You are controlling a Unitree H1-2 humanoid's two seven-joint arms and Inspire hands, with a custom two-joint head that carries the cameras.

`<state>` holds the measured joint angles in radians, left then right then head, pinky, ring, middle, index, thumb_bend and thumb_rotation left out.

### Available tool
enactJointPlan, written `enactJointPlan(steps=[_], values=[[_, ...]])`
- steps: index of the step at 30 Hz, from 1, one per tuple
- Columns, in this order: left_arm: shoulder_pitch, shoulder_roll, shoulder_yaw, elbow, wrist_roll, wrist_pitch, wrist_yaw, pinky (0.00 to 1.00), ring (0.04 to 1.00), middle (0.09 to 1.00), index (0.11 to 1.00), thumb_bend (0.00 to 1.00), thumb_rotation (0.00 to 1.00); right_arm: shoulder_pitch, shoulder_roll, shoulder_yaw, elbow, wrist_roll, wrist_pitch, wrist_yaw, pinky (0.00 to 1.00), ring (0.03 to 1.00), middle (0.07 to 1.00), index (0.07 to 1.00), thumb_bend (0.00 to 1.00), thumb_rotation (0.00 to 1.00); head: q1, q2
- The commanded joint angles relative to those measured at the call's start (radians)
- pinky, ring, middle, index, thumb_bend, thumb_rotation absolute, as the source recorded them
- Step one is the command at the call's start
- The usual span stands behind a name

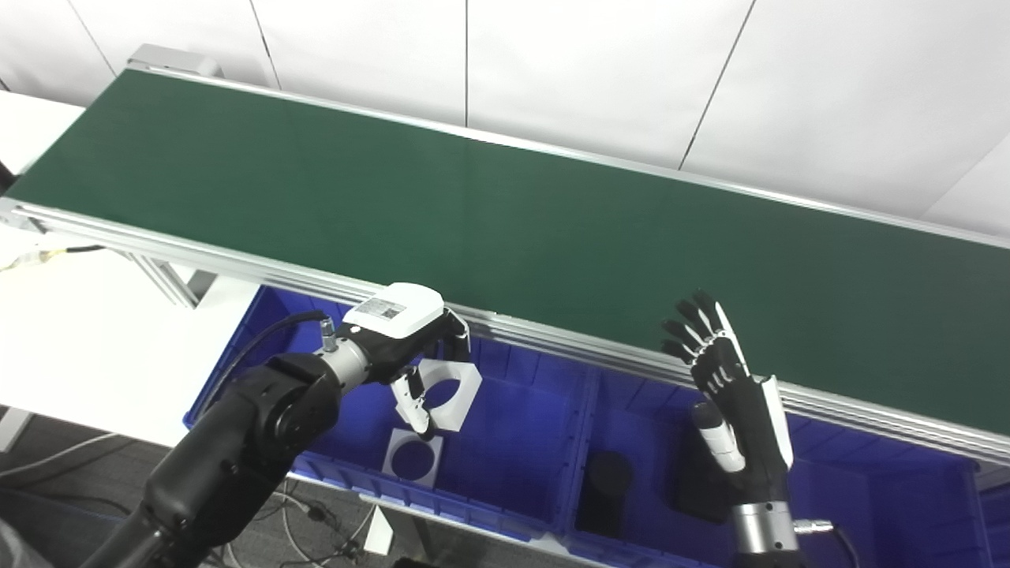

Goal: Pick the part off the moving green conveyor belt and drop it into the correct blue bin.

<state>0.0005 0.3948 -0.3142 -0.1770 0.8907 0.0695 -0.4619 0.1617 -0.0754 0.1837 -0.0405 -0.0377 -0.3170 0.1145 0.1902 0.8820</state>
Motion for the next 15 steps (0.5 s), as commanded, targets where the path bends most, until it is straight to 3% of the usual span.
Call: enactJointPlan(steps=[1, 9, 15], values=[[-0.017, -0.014, -0.010, 0.024, 0.016, -0.015, 0.059, 0.42, 0.514, 0.593, 0.495, 0.52, 0.05, -0.008, 0.009, -0.004, -0.037, -0.005, -0.004, -0.001, 0.79, 0.856, 0.915, 0.961, 0.83, 0.86, -0.001, 0.003], [-0.021, -0.047, -0.050, 0.146, 0.043, -0.015, 0.154, 0.41, 0.497, 0.580, 0.495, 0.52, 0.05, -0.002, 0.016, -0.004, -0.052, -0.012, 0.011, -0.003, 0.79, 0.854, 0.916, 0.961, 0.85, 0.87, -0.008, 0.005], [-0.019, -0.045, -0.056, 0.134, 0.031, -0.006, 0.157, 0.43, 0.512, 0.587, 0.495, 0.52, 0.05, -0.003, 0.018, -0.004, -0.046, -0.011, 0.003, -0.002, 0.79, 0.851, 0.915, 0.961, 0.84, 0.86, -0.016, 0.004]])
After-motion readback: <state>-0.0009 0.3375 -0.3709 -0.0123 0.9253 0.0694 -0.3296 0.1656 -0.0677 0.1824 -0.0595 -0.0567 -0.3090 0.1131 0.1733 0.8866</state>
